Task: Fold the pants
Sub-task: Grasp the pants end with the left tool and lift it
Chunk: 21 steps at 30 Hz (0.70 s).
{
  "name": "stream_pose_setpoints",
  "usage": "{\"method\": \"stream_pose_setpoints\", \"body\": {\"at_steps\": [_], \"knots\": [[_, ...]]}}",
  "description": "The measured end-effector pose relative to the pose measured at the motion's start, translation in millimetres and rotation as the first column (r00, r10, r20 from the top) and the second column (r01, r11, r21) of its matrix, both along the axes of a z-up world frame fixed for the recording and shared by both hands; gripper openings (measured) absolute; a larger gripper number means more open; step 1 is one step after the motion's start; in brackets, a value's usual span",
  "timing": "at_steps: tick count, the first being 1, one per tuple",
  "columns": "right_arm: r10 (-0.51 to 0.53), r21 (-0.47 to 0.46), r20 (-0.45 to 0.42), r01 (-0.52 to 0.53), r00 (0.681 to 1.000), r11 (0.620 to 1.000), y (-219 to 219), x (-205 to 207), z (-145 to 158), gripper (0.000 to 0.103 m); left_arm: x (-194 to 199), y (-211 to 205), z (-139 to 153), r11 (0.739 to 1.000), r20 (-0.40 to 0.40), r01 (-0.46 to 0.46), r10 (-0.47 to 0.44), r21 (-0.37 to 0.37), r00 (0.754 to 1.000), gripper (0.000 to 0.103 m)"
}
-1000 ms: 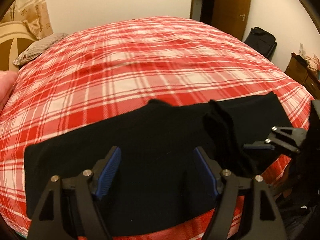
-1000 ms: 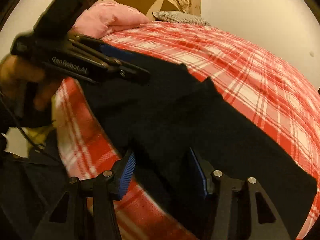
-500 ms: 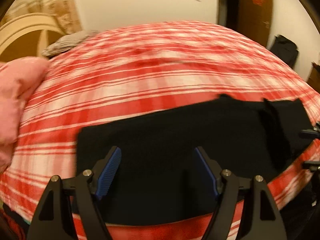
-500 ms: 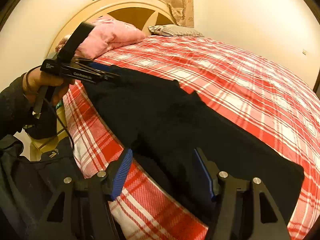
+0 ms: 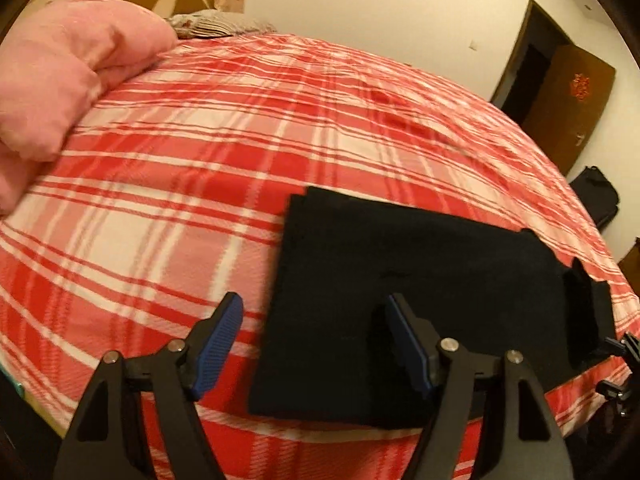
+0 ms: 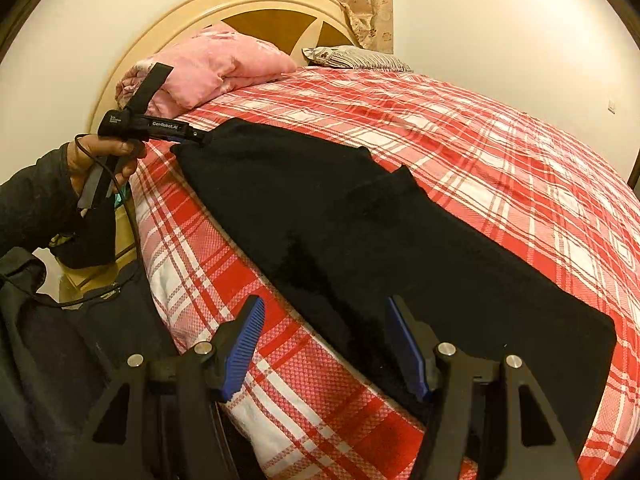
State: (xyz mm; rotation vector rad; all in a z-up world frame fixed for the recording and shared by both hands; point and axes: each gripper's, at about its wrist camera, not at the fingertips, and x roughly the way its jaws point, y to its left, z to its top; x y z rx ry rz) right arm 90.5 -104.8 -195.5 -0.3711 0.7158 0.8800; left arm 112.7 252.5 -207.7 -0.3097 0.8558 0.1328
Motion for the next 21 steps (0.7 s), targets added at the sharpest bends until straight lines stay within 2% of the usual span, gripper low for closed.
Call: {"method": "stream_pose_setpoints", "body": {"at_steps": [4,5,6,7,8,9,12,13,15,17,21], "knots": [[-0.009,0.002,-0.005,0.009,1.000,1.000,-1,-1,-2,0.064,9,-1,-6,1.000,0.010,0.018,-0.017,-0.022,1.000,0.071],[-0.012,0.000,-0.003,0.012,1.000,1.000,-1,-2,-2,0.064,9,1,-5,0.999,0.006,0.016,-0.015,-0.028,1.000,0.067],[-0.014,0.000,-0.001,0.014,1.000,1.000,-1,-2,-2,0.064,9,-1,-2,1.000,-0.005,0.020,-0.020,-0.022,1.000,0.059],[-0.016,0.001,0.000,0.016,1.000,1.000,-2,-2,-2,0.064,9,-3,2,0.999,-0.013,0.031,-0.031,-0.017,0.999,0.044],[-0.020,0.005,-0.001,0.020,1.000,1.000,-2,-2,-2,0.064,9,-4,3,0.998,-0.015,0.057,-0.057,-0.041,0.998,0.023],[-0.023,0.007,-0.002,0.023,1.000,1.000,-3,-2,-2,0.064,8,-8,6,0.995,-0.024,0.071,-0.073,-0.071,0.997,0.024],[-0.044,0.014,0.000,0.044,0.999,0.999,-6,0,-1,0.064,4,-20,17,0.997,-0.036,0.080,-0.080,0.007,0.996,0.023],[-0.053,0.017,-0.001,0.053,0.999,0.998,-8,1,1,0.064,3,-20,20,0.997,-0.028,0.074,-0.074,0.000,0.997,0.023],[-0.074,0.018,-0.002,0.074,0.997,0.997,-14,4,4,0.064,-2,-20,38,0.993,0.038,0.078,-0.075,-0.088,0.996,0.023],[-0.105,0.003,0.014,0.105,0.994,0.994,-23,6,8,0.064,-9,-30,66,0.980,0.131,0.131,-0.111,-0.152,0.985,0.023],[-0.192,-0.006,0.050,0.193,0.980,0.981,-52,15,18,0.064,-8,-81,118,0.947,0.244,0.288,-0.248,-0.144,0.937,0.023]]}}
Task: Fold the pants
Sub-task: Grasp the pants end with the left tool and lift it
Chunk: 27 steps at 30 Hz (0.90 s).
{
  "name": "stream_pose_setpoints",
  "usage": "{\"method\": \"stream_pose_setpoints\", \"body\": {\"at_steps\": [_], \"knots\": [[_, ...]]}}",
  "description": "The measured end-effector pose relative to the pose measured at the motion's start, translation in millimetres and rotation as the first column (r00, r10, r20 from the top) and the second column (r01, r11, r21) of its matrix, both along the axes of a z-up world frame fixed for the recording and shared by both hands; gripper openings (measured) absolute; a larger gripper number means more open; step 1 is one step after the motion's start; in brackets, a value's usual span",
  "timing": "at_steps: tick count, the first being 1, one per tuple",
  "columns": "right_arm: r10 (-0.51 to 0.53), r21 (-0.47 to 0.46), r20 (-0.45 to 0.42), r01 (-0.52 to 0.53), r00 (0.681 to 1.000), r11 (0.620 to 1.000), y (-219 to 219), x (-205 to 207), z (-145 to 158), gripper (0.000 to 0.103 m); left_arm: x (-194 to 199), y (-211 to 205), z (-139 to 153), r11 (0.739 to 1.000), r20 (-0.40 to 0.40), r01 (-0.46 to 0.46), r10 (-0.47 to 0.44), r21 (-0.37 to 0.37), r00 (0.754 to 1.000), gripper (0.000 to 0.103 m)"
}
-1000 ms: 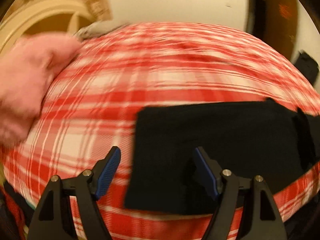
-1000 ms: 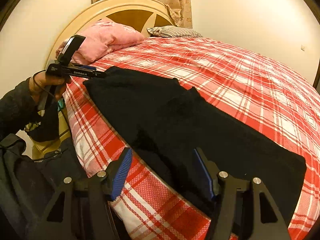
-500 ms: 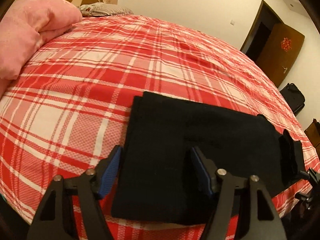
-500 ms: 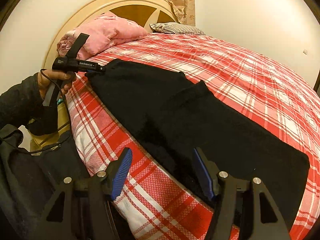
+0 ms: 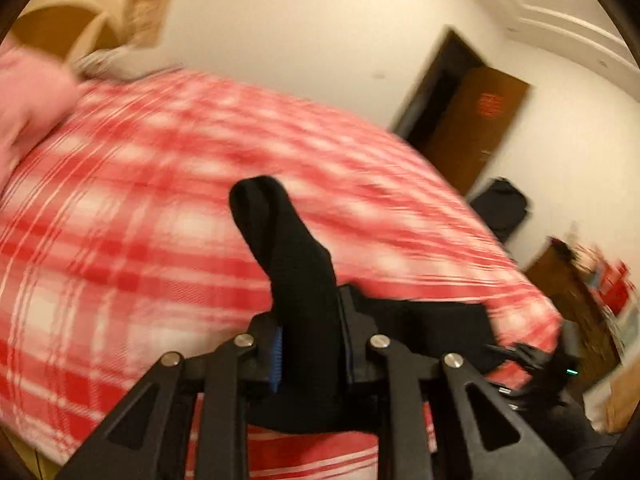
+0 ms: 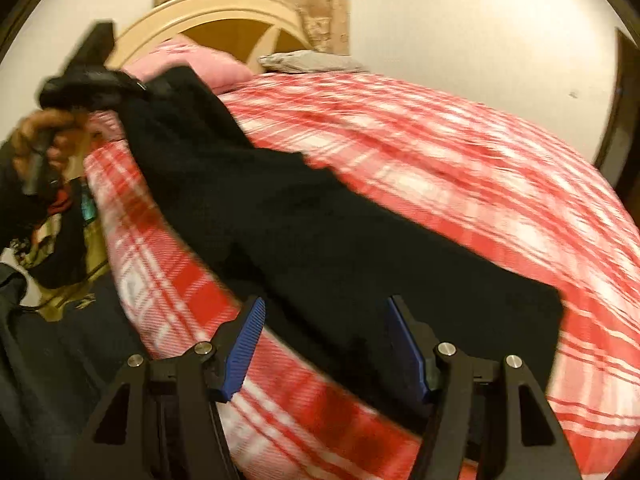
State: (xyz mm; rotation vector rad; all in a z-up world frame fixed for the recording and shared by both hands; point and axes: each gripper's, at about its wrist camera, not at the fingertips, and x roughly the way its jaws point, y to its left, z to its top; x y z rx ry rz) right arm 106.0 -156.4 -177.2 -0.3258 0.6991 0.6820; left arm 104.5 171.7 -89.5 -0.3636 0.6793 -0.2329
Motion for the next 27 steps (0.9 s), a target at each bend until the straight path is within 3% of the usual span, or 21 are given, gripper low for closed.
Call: {"method": "stream_pose_setpoints", "body": {"at_steps": [7,12,16,22,27], "knots": [[-0.167,0.044,0.021,0.166,0.986,0.985,-68,9,18,0.064,32,-88,40,0.980,0.024,0.191,-0.190,-0.059,0.982,0.023],[-0.271,0.083,0.019,0.268,0.962,0.960,-114,8,20,0.064,63,-163,47,0.949,-0.003,0.314,-0.315,-0.022,0.949,0.023],[-0.340,0.095,-0.008,0.340,0.940,0.936,-140,12,11,0.064,92,-222,27,0.918,-0.079,0.395,-0.392,0.025,0.917,0.023],[-0.416,0.145,-0.091,0.425,0.905,0.893,-163,28,-1,0.064,102,-291,-10,0.868,-0.184,0.487,-0.465,0.102,0.866,0.023],[-0.457,0.178,-0.114,0.471,0.882,0.864,-178,31,-1,0.064,106,-326,-43,0.826,-0.272,0.543,-0.494,0.151,0.826,0.028]]}}
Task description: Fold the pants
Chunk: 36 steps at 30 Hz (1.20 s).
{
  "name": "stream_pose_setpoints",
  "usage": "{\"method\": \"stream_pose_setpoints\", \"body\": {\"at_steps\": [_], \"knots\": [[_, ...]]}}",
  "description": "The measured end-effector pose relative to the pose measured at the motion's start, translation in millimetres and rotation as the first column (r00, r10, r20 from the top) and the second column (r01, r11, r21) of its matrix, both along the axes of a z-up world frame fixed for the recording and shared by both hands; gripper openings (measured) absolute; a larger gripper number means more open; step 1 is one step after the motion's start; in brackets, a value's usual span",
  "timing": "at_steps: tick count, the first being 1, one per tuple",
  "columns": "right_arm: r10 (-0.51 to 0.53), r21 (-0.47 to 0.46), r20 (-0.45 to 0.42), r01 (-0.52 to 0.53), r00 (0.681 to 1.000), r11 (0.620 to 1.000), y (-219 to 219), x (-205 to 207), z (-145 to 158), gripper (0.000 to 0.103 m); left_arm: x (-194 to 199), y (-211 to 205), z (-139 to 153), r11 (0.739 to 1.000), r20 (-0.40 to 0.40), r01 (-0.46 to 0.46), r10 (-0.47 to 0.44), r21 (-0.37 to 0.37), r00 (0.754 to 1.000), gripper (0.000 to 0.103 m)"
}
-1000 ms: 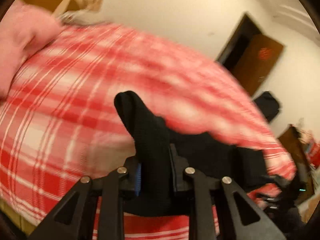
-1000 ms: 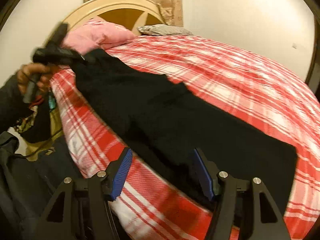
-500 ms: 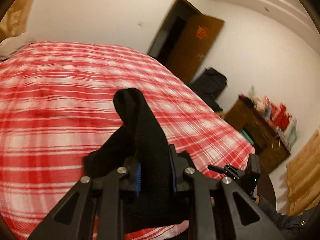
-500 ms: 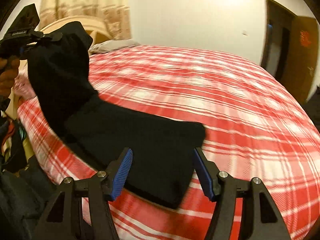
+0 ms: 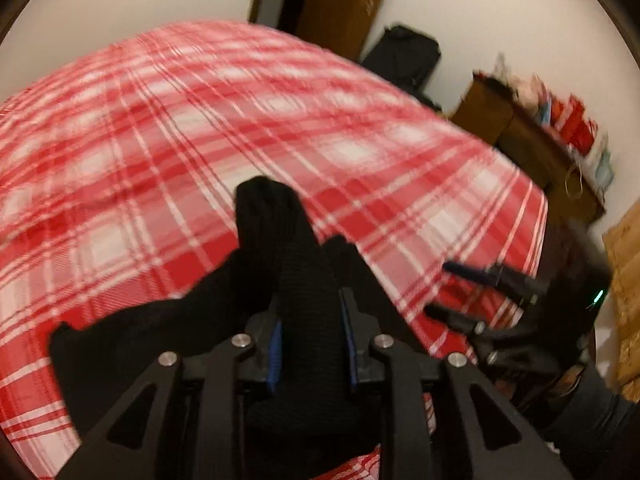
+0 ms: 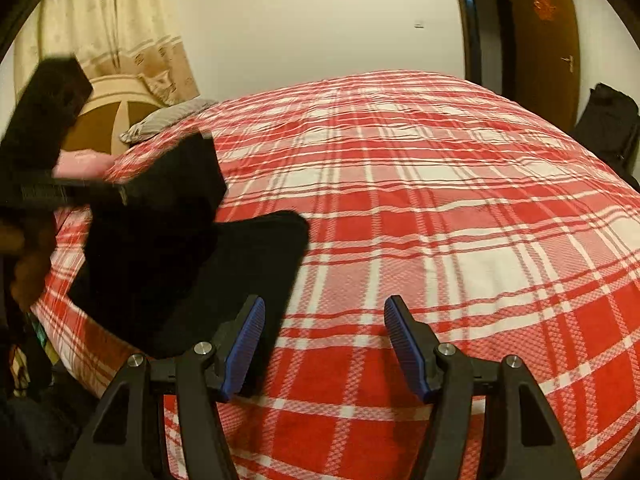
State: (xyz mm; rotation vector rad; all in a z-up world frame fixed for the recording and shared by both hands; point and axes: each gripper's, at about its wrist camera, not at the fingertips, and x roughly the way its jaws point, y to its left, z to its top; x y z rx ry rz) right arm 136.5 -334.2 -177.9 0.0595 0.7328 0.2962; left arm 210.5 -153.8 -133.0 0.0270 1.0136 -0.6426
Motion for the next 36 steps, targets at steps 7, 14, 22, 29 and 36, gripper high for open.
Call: {"method": "stream_pose_setpoints", "body": {"at_steps": [7,14,22,29,36], "knots": [[-0.062,0.082,-0.014,0.063,0.998,0.995,-16,3,1,0.064,-32,1,19,0.998,0.096,0.047,-0.042,-0.045,0.994,0.062],[0.065,0.248,-0.015,-0.059,0.998,0.967,9,-2,24,0.066,-39,55,24,0.992,0.240,-0.109,0.092,0.057,0.966,0.090],[0.083,0.079,-0.137,-0.073,0.987,0.994,52,3,7,0.018,-32,100,-9,0.963,0.240,-0.232,0.194,0.139,0.951,0.091],[0.031,0.069,-0.236,-0.015,0.971,0.998,26,7,-19,0.017,-27,124,-39,0.953,0.183,-0.273,0.247,0.133,0.952,0.091],[0.020,0.077,-0.243,-0.001,0.970,0.997,17,13,-18,0.050,-24,139,-55,0.955,0.108,-0.292,0.286,0.045,0.952,0.092]]}}
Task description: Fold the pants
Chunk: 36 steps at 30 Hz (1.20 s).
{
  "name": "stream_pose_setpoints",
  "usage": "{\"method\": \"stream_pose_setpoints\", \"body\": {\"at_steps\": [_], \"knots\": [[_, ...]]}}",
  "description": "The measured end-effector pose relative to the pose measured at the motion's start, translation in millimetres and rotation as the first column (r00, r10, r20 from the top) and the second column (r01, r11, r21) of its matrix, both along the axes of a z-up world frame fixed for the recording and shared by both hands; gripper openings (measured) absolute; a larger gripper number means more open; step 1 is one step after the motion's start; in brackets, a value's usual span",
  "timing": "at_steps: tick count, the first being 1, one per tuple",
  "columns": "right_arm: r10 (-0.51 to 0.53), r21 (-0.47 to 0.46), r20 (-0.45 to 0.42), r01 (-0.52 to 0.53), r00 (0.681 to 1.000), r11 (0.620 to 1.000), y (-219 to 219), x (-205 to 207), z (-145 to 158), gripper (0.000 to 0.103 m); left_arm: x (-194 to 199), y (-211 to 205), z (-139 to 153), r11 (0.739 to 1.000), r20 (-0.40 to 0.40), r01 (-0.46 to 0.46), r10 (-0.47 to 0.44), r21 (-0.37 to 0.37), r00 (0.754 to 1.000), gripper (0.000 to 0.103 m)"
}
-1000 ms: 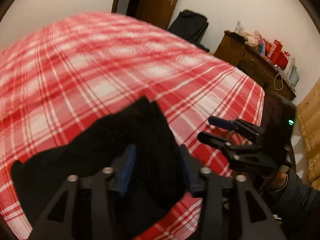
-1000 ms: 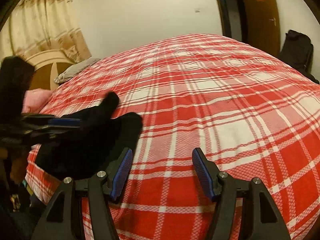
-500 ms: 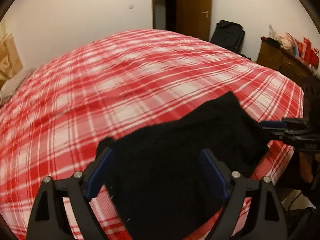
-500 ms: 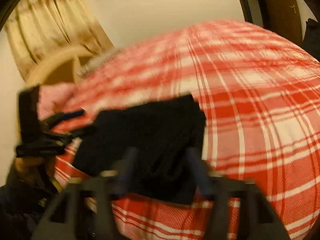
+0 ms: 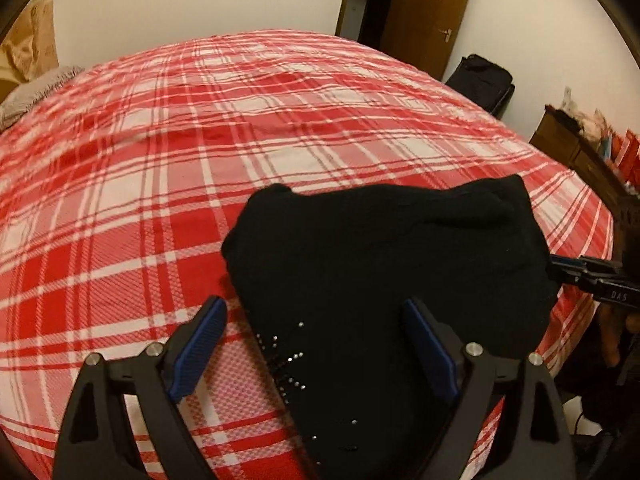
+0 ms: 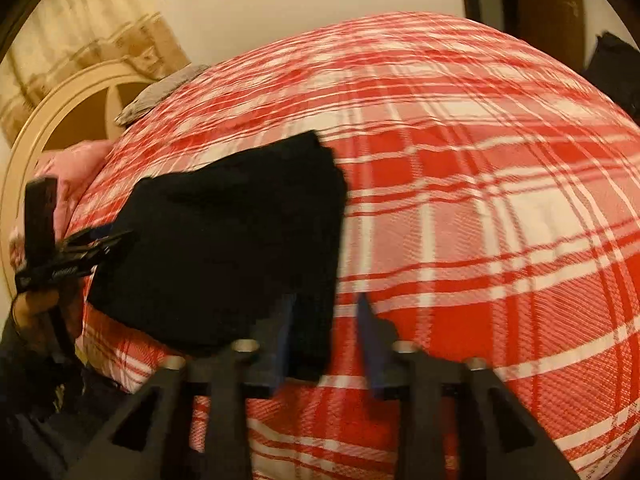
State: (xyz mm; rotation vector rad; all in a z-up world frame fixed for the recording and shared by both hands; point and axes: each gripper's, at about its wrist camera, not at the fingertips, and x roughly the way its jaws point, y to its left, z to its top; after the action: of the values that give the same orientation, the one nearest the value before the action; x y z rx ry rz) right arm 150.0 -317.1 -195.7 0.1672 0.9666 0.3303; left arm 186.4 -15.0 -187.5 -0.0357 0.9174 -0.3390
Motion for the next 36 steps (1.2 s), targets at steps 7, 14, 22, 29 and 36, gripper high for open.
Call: {"method": "stream_pose_setpoints", "body": {"at_steps": [7,14,22,29,36], "knots": [[-0.015,0.171,0.006,0.014,1.000,0.985,-10,17,16,0.052,2,-1,-5,1.000,-0.011,0.005,-0.005,-0.009,1.000,0.093],[-0.037,0.176,-0.051,0.045,0.998,0.983,-4,44,-5,0.052,4,-1,-8,1.000,-0.012,0.006,-0.006,-0.007,1.000,0.098],[-0.025,0.202,-0.018,0.028,1.000,0.979,2,41,-10,0.052,8,-6,-11,1.000,-0.003,0.016,-0.016,0.006,1.000,0.103],[-0.026,0.241,-0.017,0.029,1.000,0.970,5,48,-18,0.052,13,-8,-13,1.000,-0.005,0.027,-0.027,0.006,1.000,0.103],[-0.034,0.234,-0.004,0.034,0.999,0.972,9,46,-17,0.050,14,-7,-15,0.999,0.013,0.042,-0.042,-0.011,0.999,0.103]]}}
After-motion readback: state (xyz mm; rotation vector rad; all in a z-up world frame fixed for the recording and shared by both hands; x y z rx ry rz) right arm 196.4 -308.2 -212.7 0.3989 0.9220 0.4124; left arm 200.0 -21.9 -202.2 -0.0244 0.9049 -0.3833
